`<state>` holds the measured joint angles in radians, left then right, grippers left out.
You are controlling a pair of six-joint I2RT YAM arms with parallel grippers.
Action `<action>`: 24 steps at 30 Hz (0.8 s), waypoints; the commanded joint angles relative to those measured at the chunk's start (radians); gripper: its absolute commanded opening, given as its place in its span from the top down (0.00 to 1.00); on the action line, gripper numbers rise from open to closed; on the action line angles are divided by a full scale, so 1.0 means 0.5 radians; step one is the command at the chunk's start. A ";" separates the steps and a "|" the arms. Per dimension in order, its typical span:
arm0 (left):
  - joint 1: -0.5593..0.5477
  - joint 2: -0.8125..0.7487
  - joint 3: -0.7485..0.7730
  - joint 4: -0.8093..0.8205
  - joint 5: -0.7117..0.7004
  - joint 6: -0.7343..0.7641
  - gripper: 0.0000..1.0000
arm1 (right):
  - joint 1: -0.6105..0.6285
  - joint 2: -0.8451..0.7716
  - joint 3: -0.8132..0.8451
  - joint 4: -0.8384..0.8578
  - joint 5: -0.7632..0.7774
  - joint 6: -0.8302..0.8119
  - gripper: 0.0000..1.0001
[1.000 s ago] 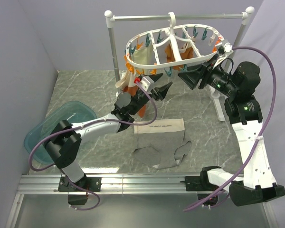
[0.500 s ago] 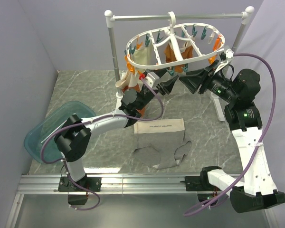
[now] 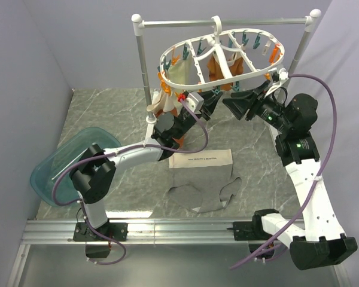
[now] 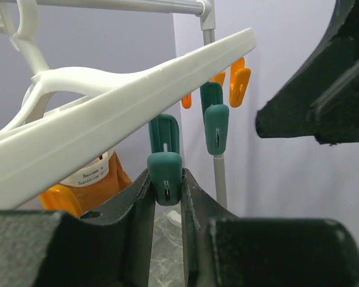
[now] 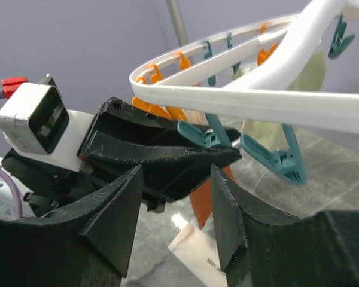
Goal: Clip the underwear to the hanger
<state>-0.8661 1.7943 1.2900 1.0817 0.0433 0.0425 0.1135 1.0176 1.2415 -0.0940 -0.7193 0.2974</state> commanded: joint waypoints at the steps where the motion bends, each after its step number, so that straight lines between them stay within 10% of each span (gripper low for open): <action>1: -0.032 -0.140 -0.021 0.030 0.015 0.074 0.82 | 0.018 -0.044 -0.092 0.439 -0.071 0.062 0.43; 24: -0.056 -0.162 -0.119 0.104 0.211 0.173 1.00 | 0.144 0.026 -0.391 1.108 -0.117 -0.309 0.39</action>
<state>-0.8776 1.7565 1.2438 1.0821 0.0784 0.0998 0.1703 1.0298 1.0428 0.3737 -0.7795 0.1829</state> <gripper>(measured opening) 0.246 0.610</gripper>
